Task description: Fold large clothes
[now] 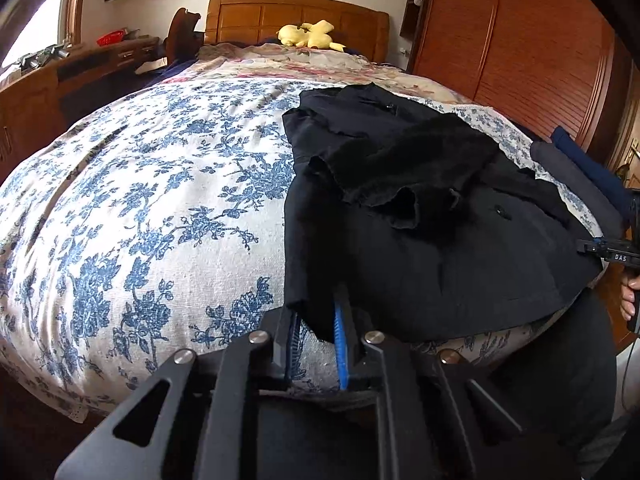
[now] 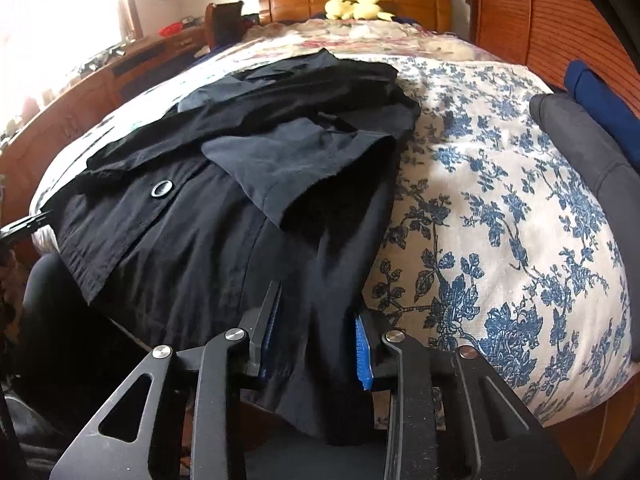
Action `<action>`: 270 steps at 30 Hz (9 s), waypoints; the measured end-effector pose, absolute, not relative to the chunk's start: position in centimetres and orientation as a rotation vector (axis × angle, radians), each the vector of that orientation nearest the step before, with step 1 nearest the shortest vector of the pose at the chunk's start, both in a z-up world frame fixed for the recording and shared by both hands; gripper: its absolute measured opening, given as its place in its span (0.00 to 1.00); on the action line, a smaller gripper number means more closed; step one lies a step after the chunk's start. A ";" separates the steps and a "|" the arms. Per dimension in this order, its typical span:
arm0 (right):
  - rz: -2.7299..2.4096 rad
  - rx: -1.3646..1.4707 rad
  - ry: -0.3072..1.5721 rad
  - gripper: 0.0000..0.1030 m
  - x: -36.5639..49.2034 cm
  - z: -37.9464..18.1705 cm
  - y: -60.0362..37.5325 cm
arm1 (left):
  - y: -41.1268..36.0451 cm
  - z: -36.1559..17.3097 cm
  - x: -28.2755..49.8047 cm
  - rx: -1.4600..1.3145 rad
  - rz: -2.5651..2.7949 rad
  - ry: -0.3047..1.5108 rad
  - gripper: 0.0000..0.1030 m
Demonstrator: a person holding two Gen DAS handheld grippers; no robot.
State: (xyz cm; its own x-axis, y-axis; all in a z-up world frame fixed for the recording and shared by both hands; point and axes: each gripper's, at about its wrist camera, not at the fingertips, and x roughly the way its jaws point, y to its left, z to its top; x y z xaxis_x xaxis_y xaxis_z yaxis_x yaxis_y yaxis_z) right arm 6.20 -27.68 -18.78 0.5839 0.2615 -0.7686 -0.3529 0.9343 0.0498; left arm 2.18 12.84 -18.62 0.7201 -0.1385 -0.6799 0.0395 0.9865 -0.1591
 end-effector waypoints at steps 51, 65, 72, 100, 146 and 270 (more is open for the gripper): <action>0.477 -0.054 0.547 0.02 1.2 -1.7 -29.8 | 12.5 2.5 0.1 -0.062 -0.084 0.323 0.02; 0.414 -0.106 0.599 0.02 12.7 -9.9 -27.8 | 12.9 -3.2 12.4 -0.074 -0.010 0.395 0.03; 0.373 -0.156 0.604 0.02 21.3 -11.4 -25.8 | 13.3 -3.9 17.7 -0.072 0.003 0.347 0.03; 0.120 -0.235 0.581 0.02 39.4 -12.8 -21.8 | 12.7 -6.8 24.0 -0.035 -0.083 0.407 0.17; 0.209 -0.168 0.822 0.63 23.8 -18.6 -25.1 | 4.4 -10.3 21.0 0.033 -0.314 0.554 0.40; 0.774 -0.257 0.831 0.43 10.9 -19.1 -7.9 | 9.3 -16.5 3.9 -0.058 -0.143 0.754 0.03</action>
